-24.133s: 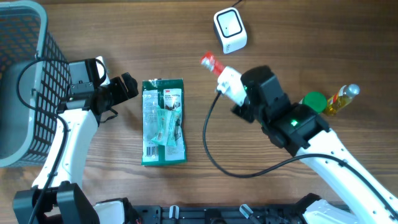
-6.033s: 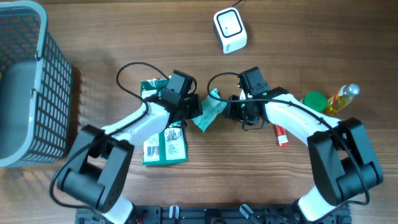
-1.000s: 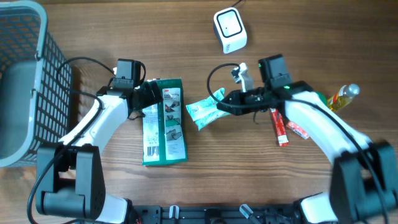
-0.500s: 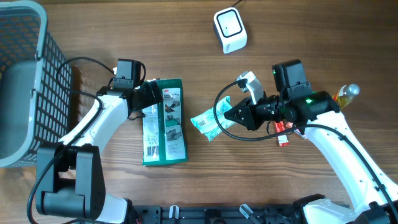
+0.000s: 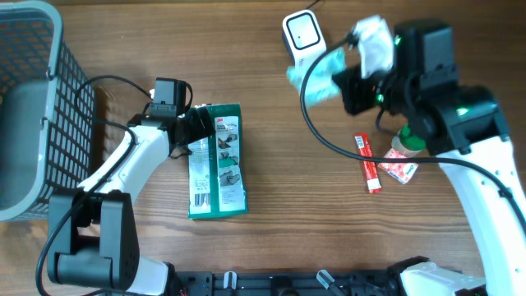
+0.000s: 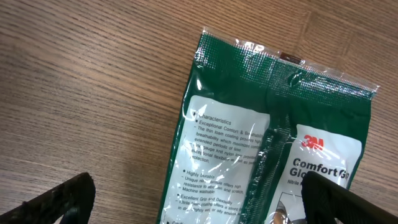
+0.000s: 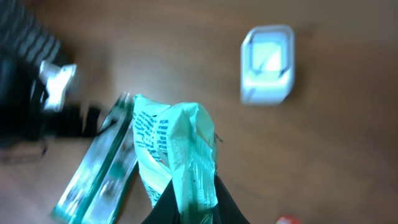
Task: Scan the item barcode
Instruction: 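Lift the tissue pack up to the white scanner with the right gripper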
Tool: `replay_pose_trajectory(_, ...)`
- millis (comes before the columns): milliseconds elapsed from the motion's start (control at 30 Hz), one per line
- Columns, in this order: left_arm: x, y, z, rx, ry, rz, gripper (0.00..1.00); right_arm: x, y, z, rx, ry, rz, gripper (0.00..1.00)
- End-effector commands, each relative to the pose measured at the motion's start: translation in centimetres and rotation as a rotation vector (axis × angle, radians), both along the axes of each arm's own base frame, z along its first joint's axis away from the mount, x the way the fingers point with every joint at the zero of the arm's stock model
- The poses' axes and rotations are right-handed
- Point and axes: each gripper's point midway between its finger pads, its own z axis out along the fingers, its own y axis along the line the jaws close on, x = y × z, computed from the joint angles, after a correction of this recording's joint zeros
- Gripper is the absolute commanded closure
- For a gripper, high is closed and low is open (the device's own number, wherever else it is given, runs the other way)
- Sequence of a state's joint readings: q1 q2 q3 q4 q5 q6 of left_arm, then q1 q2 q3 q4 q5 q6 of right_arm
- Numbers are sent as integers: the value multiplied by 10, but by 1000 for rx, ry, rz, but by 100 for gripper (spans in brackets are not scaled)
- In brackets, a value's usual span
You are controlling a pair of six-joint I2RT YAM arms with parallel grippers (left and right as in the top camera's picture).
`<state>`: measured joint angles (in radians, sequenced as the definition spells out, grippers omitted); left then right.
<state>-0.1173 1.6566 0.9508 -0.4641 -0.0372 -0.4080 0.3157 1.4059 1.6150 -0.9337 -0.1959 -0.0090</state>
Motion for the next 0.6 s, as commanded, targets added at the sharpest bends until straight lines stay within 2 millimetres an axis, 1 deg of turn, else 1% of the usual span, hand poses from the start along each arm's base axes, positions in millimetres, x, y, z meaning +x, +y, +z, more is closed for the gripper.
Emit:
replay_pose_trajectory(0,0,3,4,15,-15,-3,0,28,-5,14,-194,-148,-39,96)
replay_pose_trajectory(100,0,3,4,15,-15,-3,0,51,-6,6,-386,-224,-84,95)
replay_pose_trajectory(133,0,3,4,15,-15,-3,0,61,-5,-3,-478,-238,-97,96)
replay_pose_trajectory(167,-1,3,4,15,-15,-4,0,67,-3,-10,-530,-242,-97,96)
replay_pose_trajectory(233,-1,3,4,15,-15,-4,0,86,0,-31,-643,-242,-107,96)
replay_pose_trajectory(300,-1,3,4,15,-15,-4,0,105,1,-60,-764,-221,-84,96)
replay_pose_trajectory(367,-1,3,4,15,-15,-4,0,120,1,-82,-823,-207,-85,96)
replay_pose_trajectory(433,-1,3,4,15,-15,-4,0,136,8,-101,-826,-212,-92,96)
replay_pose_trajectory(567,-1,3,4,15,-15,-4,0,160,21,-117,-796,-259,-116,96)
